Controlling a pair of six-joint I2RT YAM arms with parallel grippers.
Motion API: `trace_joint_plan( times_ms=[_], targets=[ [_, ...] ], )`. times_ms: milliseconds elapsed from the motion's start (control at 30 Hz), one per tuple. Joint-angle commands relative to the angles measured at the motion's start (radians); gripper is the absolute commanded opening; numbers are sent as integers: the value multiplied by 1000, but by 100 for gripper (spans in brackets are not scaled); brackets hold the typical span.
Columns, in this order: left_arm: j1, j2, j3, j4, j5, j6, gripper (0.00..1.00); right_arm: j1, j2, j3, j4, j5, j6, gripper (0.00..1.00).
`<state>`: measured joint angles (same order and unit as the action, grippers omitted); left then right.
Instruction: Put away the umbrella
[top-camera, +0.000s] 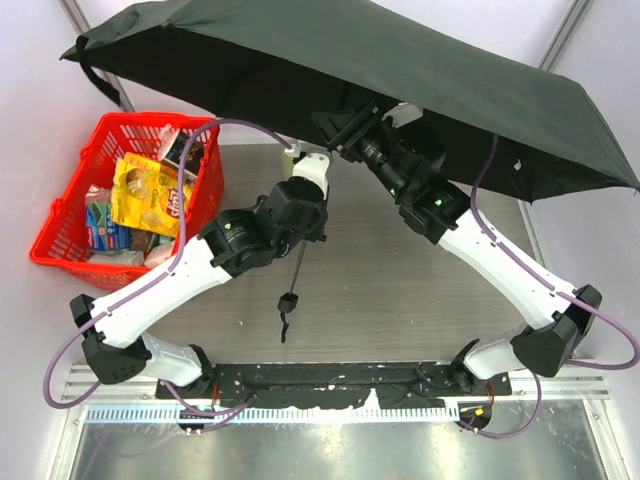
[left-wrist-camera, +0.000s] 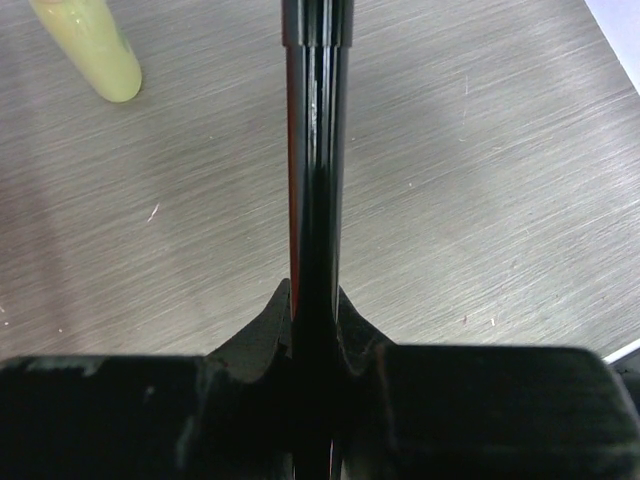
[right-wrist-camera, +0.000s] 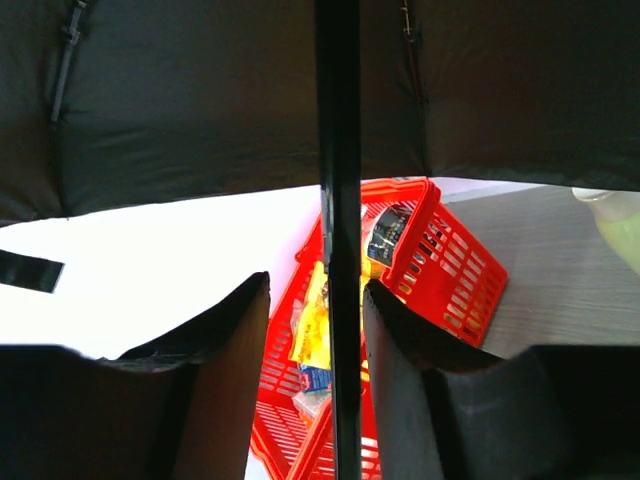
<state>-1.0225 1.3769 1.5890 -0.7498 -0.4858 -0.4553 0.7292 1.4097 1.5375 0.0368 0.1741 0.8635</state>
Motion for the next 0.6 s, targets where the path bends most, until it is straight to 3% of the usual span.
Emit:
trace_joint_plan(
  times_ms=[0, 67, 100, 133, 200, 300, 333, 400, 500, 567],
  targets=[
    [-10, -18, 80, 79, -36, 24, 0, -5, -12, 3, 81, 15, -6, 43],
    [-11, -22, 91, 76, -8, 26, 0, -23, -47, -58, 130, 7, 11, 25],
    [-11, -25, 95, 78, 25, 30, 0, -58, -63, -80, 184, -34, 44, 9],
    [-11, -30, 97, 82, 76, 36, 0, -82, -84, -130, 217, -68, 69, 0],
    [-8, -48, 89, 115, 182, 46, 5, -172, -100, -193, 323, -230, 179, 0],
    [-7, -87, 42, 179, 327, 32, 57, -282, -120, -257, 518, -422, 333, 0],
    [-8, -99, 16, 203, 375, 21, 70, -295, -141, -284, 570, -438, 347, 0],
    [4, -108, -21, 245, 447, -14, 86, -320, -179, -306, 604, -466, 368, 0],
    [50, -87, -44, 268, 605, -88, 98, -340, -238, -292, 597, -490, 359, 0],
    [82, -61, -58, 300, 718, -152, 96, -350, -255, -272, 554, -501, 329, 0]
  ],
)
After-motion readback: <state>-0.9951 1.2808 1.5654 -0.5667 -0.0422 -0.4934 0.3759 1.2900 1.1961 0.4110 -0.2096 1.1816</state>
